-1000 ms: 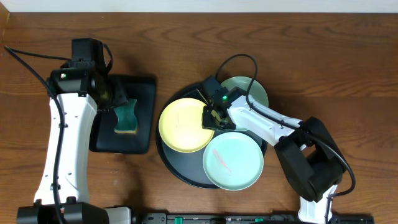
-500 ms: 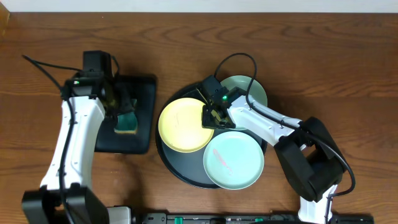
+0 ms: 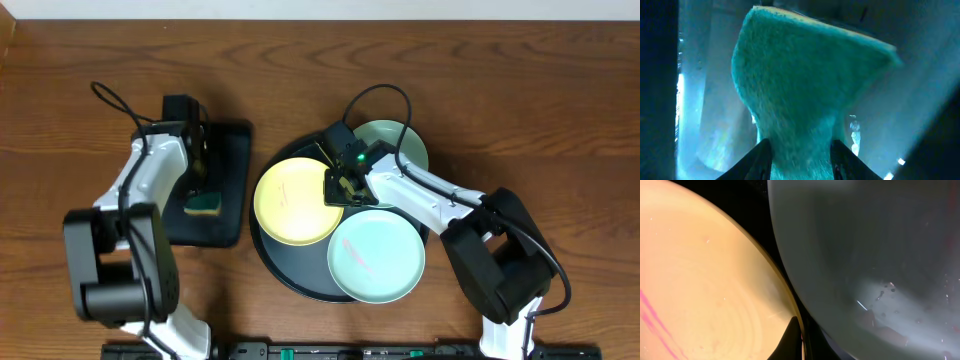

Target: Clean dirty plates on tray and stack at the side

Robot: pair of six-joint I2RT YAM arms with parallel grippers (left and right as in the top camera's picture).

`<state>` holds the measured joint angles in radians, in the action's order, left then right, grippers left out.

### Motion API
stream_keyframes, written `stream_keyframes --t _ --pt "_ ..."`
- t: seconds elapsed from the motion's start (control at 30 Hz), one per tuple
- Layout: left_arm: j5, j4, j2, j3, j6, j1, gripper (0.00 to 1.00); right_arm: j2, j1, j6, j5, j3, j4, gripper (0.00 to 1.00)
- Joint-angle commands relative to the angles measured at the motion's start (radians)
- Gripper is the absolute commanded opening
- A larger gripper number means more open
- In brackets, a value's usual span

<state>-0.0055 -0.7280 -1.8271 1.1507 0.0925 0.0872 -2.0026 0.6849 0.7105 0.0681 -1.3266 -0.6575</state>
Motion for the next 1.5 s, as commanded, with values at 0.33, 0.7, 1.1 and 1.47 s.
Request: stream_keyframes --t 0.33,0.7,1.1,1.47 --pt "0.024 0.050 -0.036 -0.030 -0.021 0.032 0.29 -0.014 0.013 -0.012 0.012 -0.021 0.019 0.11" --pt "0.024 0.125 -0.042 -0.106 -0.017 0.032 0.14 -0.014 0.013 -0.013 0.009 -0.020 0.034 0.01" --pt "0.111 0.030 0.082 -0.027 -0.014 0.032 0.07 -0.014 0.013 -0.013 0.008 -0.020 0.034 0.01" --pt "0.110 -0.042 0.322 -0.018 0.124 0.031 0.07 -0.014 0.013 -0.013 0.012 -0.020 0.036 0.01"
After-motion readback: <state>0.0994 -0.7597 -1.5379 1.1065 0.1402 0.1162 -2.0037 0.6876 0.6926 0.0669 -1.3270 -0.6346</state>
